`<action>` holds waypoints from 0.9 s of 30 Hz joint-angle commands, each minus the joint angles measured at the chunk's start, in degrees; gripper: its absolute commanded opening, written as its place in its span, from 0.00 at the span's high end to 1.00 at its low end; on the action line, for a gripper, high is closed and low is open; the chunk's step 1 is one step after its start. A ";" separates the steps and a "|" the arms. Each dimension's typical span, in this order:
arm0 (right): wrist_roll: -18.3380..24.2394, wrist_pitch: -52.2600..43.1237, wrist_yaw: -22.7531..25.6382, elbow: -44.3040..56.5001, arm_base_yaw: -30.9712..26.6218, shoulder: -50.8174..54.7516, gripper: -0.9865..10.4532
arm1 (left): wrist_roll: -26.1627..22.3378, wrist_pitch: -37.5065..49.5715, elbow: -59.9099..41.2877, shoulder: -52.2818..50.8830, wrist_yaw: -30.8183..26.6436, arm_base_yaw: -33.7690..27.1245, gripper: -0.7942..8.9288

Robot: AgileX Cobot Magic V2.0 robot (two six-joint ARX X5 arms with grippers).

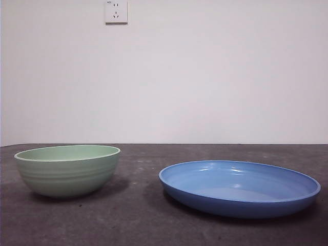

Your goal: Place the green bowl on the blue plate

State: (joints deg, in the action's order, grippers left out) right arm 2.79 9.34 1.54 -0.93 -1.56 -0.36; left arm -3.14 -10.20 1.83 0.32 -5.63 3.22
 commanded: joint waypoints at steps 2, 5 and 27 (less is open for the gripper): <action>-0.50 -0.57 -0.22 0.28 -0.11 0.15 0.89 | 0.61 -0.42 -1.14 -0.13 0.13 -0.04 0.91; -4.31 -0.59 -0.24 0.28 -0.11 0.15 0.89 | 1.29 0.44 -1.14 -0.13 0.11 -0.04 0.91; -23.37 8.81 -12.22 -19.65 -0.02 -2.75 0.90 | 16.09 -4.07 20.55 12.98 9.22 1.77 0.91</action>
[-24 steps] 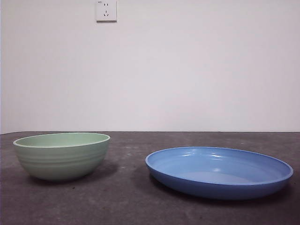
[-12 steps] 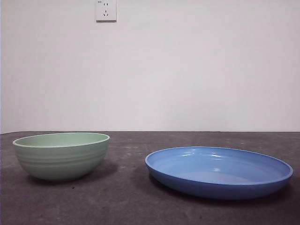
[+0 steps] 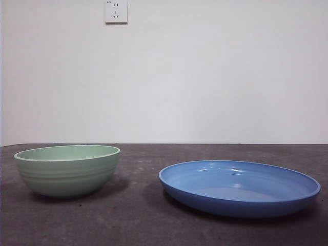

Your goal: Place the green bowl on the blue plate

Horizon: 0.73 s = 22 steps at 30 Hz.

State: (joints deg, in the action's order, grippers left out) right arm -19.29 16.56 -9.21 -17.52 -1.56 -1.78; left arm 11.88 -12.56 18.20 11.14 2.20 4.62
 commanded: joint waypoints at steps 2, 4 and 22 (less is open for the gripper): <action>-1.29 3.91 -3.21 -6.36 -0.02 -3.19 0.90 | 1.01 -4.39 8.37 4.92 2.91 0.70 0.91; -1.29 5.60 -5.05 -9.60 -0.02 -5.33 0.90 | 1.01 -6.45 12.57 7.61 5.07 0.94 0.91; 6.69 19.37 -28.76 -34.12 0.92 -29.68 0.90 | 1.46 -18.86 36.28 27.96 30.91 2.23 0.91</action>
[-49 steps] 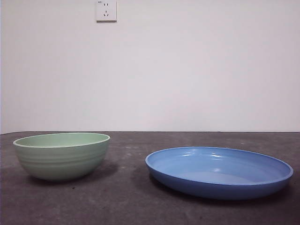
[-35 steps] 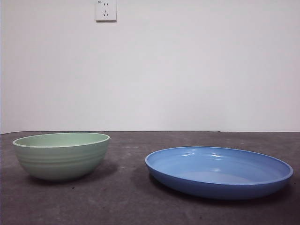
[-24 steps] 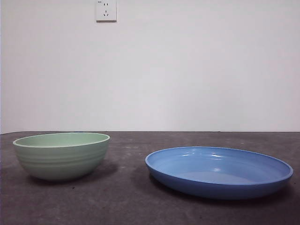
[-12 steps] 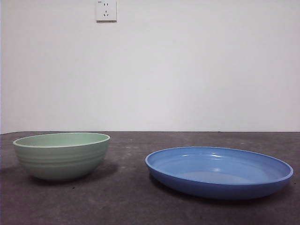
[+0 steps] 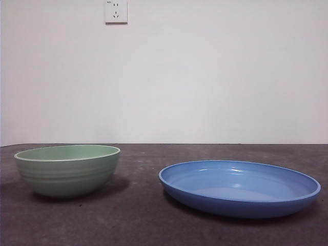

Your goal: Place the green bowl on the blue plate

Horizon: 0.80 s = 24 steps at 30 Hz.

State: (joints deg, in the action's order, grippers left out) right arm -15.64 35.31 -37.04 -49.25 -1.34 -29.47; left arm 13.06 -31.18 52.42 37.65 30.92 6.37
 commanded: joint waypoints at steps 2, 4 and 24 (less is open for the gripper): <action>3.54 1.27 -1.01 -4.22 2.27 -4.15 0.90 | -0.04 -1.09 3.23 3.23 4.13 1.14 0.91; 4.39 2.08 -1.68 -5.68 4.11 -5.95 0.90 | -0.17 -1.99 4.15 4.81 5.70 1.84 0.91; 6.25 6.32 -1.77 -8.02 13.22 -12.79 0.90 | -4.31 -7.15 5.81 8.85 6.60 5.38 0.88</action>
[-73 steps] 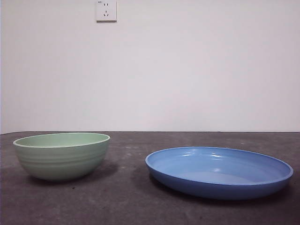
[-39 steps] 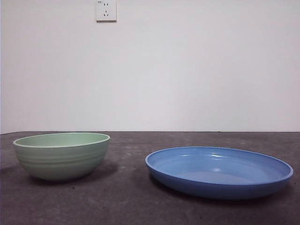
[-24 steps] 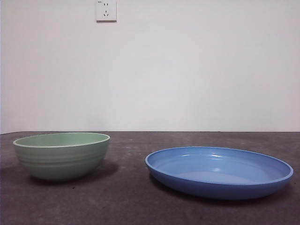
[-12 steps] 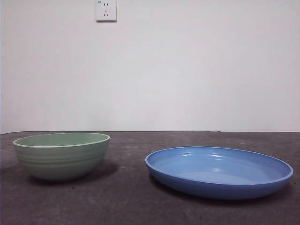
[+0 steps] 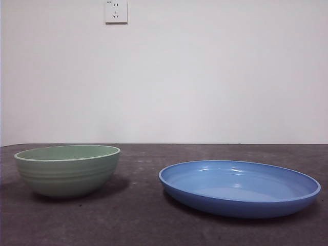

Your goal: Place the green bowl on the blue plate

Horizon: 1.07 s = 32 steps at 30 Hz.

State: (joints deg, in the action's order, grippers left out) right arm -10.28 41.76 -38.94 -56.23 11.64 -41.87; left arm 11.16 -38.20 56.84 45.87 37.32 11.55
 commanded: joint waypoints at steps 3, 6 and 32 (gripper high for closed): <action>1.44 -0.11 0.22 -1.05 0.24 -0.39 0.90 | -4.48 -1.53 1.40 0.92 0.20 0.20 0.88; 2.16 -0.09 0.37 -1.05 0.24 -0.39 0.90 | -4.74 -2.12 1.40 1.07 0.20 0.20 0.88; 2.78 1.42 2.93 -1.05 0.24 -0.35 0.35 | -7.80 -4.33 1.40 5.90 -9.18 0.20 0.25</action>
State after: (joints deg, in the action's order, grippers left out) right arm -7.90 43.46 -35.92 -56.23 11.64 -41.89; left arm 4.82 -42.70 56.95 50.92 29.67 11.55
